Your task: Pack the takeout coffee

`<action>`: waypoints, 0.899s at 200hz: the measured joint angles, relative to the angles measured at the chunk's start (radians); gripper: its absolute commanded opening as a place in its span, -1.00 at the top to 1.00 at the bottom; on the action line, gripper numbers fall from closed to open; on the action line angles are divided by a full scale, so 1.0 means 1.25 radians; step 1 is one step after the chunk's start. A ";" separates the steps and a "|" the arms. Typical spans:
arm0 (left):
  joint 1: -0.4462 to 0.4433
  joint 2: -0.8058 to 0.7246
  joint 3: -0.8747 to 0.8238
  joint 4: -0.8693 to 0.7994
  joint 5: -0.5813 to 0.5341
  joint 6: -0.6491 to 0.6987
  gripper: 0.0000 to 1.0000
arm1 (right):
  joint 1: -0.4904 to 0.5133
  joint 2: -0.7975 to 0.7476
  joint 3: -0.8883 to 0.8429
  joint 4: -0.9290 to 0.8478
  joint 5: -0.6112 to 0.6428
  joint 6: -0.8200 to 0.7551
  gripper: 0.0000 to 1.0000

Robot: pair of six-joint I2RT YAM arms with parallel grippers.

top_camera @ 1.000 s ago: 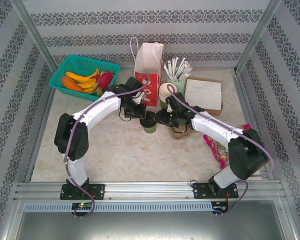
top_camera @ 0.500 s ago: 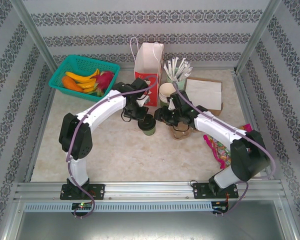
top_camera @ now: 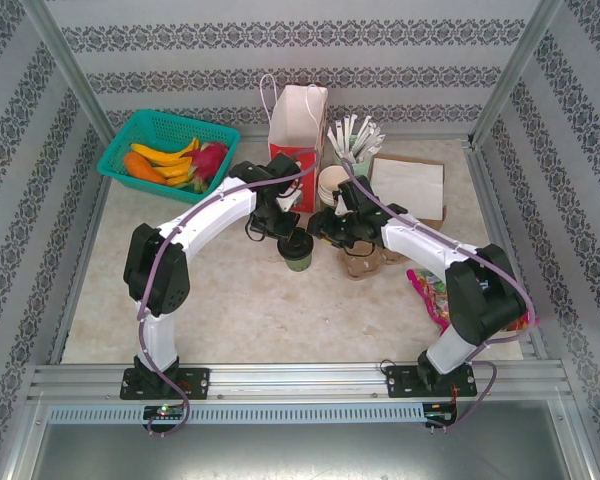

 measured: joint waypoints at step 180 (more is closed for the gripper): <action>-0.022 -0.007 -0.023 0.042 0.009 -0.025 1.00 | -0.037 0.087 0.008 0.099 -0.136 -0.012 0.11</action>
